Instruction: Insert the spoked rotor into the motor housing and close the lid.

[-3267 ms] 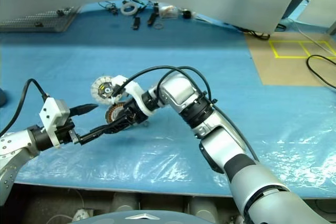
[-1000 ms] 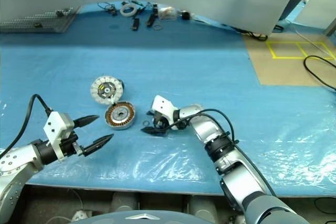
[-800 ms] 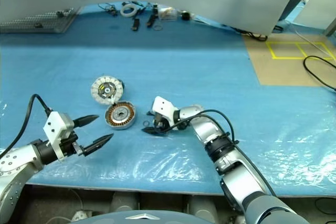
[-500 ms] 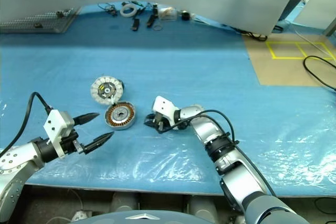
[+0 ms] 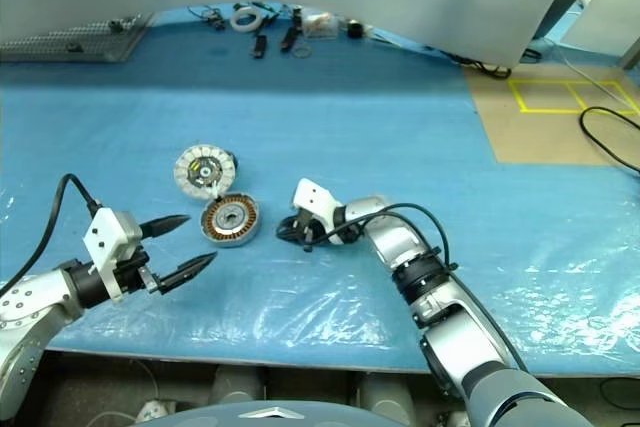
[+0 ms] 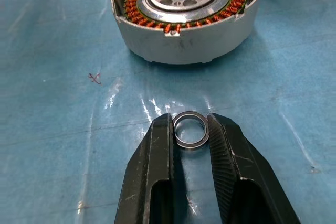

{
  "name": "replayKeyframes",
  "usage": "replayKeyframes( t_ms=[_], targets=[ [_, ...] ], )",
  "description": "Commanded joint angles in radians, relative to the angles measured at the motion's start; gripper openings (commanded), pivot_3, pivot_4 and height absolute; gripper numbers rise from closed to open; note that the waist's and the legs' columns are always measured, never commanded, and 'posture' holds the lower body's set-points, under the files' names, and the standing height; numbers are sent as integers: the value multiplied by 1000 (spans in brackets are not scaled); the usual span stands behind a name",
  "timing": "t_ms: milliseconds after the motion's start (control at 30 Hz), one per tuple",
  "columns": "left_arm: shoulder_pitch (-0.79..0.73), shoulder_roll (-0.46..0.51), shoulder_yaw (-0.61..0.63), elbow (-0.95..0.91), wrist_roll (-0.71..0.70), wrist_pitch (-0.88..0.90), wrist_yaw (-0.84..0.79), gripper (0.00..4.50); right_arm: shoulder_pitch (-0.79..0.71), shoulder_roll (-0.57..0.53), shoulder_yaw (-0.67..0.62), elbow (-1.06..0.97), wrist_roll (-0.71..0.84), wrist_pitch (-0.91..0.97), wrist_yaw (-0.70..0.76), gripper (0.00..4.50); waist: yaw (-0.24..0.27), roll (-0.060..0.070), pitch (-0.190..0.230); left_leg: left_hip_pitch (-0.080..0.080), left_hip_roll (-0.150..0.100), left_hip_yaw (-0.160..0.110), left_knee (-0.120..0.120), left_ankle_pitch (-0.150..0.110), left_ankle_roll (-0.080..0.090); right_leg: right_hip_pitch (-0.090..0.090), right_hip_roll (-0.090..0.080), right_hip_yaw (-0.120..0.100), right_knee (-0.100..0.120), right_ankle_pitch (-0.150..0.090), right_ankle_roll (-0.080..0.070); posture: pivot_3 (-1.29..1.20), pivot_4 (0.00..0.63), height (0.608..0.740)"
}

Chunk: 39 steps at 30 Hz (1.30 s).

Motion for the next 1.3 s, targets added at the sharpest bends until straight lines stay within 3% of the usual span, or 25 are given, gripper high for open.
replayKeyframes(
  t_ms=[33,267,633,1300],
  targets=[
    [-6,13,27,-4,2,-22,-4,4500,-53,-5,-34,-83,47,13,39,580,0,0,0,0,0,0,0,0,0,0,0,0,0,0,0,0,150,740],
    [-28,18,33,24,13,-39,0,4500,-129,48,-35,-53,57,-4,39,580,-2,0,0,-1,0,0,0,0,0,-1,0,0,0,0,0,0,150,740],
    [-59,44,63,79,14,-54,-22,4500,-218,227,-23,199,2,-147,-68,580,0,0,0,-5,0,0,0,0,0,-3,0,-1,-1,2,3,0,150,740],
    [-57,27,43,65,20,-65,-3,4500,-261,319,-9,386,-63,-239,-82,580,-3,1,0,-5,1,0,0,0,0,-3,0,-1,0,2,3,0,150,740]
  ],
)
